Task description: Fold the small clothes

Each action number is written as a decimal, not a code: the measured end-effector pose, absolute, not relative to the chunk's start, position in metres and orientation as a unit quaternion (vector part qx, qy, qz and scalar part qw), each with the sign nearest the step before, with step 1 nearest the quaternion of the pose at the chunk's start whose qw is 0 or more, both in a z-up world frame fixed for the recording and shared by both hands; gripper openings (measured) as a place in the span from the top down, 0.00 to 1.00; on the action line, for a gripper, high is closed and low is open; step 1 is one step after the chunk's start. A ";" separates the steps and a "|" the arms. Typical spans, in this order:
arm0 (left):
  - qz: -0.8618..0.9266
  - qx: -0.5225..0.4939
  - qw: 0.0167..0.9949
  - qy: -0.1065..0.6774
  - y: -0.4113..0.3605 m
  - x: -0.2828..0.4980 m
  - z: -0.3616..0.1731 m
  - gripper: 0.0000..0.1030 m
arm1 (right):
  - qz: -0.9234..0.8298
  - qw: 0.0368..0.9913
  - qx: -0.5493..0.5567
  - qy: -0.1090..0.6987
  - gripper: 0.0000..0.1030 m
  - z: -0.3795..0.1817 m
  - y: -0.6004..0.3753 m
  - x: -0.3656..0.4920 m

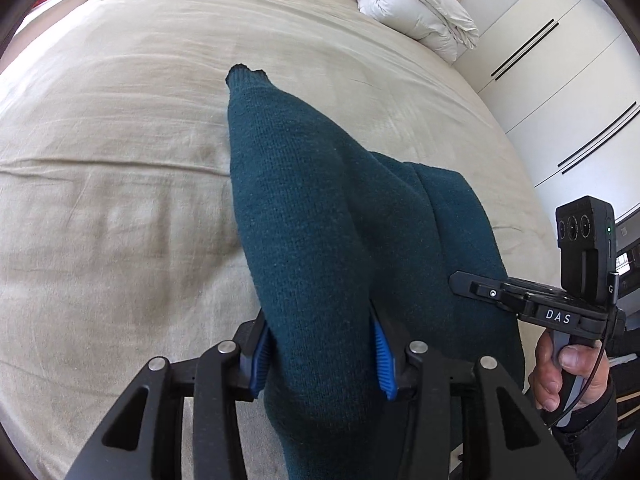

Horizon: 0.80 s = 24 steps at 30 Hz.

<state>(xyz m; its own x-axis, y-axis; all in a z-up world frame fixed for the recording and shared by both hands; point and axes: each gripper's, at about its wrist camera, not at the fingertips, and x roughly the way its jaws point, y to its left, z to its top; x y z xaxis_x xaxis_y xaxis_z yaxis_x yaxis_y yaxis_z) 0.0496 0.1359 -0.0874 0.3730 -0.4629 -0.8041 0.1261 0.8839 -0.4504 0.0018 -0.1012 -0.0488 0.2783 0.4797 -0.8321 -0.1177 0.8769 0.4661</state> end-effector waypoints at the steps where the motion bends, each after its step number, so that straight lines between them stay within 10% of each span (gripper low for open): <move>1: -0.182 -0.164 0.813 0.527 0.138 0.049 -0.090 0.52 | 0.194 0.778 0.183 0.569 0.77 -0.055 -0.108 0.002; 15: -0.184 -0.213 0.830 0.481 0.176 0.015 -0.095 0.40 | 0.194 0.781 0.274 0.527 0.48 -0.073 -0.162 -0.014; 24: -0.117 -0.114 0.931 0.326 0.177 -0.051 -0.008 0.02 | 0.096 0.834 0.260 0.478 0.43 -0.046 -0.205 -0.067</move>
<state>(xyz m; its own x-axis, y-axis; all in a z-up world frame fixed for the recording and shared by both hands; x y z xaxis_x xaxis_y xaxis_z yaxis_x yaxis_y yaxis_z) -0.0505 0.1774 -0.0078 0.7604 -0.2914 -0.5804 0.1429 0.9468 -0.2882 -0.0666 -0.2052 -0.0463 0.5249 0.4091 -0.7464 0.0879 0.8462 0.5256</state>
